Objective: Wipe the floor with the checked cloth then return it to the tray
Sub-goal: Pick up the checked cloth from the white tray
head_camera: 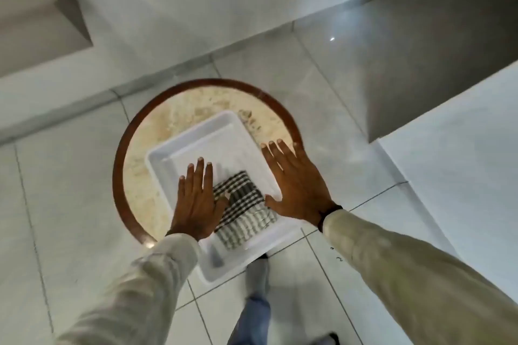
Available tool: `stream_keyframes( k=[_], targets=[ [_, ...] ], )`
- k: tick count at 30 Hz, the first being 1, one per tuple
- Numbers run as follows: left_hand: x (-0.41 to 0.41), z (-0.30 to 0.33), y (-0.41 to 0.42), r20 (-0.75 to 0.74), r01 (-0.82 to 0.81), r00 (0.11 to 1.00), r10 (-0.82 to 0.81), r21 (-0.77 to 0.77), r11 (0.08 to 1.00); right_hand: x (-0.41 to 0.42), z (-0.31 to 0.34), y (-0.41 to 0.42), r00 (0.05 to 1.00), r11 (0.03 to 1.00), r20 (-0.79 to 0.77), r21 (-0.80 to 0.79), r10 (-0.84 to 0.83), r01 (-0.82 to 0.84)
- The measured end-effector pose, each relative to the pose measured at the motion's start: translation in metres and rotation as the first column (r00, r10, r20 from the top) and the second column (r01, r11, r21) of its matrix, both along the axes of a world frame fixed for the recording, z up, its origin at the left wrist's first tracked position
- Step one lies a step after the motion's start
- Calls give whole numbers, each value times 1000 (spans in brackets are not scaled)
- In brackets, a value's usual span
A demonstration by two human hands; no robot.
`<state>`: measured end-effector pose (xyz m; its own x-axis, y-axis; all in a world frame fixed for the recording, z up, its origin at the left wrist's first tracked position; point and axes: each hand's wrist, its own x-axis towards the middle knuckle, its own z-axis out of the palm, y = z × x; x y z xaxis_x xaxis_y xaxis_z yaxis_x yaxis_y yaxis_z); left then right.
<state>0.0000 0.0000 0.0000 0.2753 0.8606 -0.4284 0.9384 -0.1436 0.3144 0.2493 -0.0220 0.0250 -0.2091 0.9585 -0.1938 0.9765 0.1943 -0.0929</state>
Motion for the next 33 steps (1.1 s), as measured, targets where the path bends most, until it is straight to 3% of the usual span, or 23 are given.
stream_keyframes(
  k=[4,7,12,17,22,27,33],
  targets=[
    [-15,-48,3,-4,-56,998,56,-84,995,-47,-63,5,994,987,-102,-158,25,-41],
    [-18,-84,13,39,-135,989,140,-118,984,-76,-107,15,976,954,-146,-275,-163,118],
    [-20,-115,22,-16,-107,994,106,-52,993,-95,-149,19,874,853,-204,-398,-440,337],
    [-25,-110,31,110,-250,954,278,-220,943,-90,-147,28,571,580,-307,-716,-762,389],
    [-18,-57,27,357,-310,791,496,-466,829,-48,-104,7,218,375,-323,-889,-921,264],
    [38,5,8,502,-57,777,381,-545,836,24,-48,-61,-8,341,-345,-932,-939,121],
    [149,26,-60,570,197,807,156,-509,838,97,-20,-181,-131,285,-310,-942,-942,180]
  ],
)
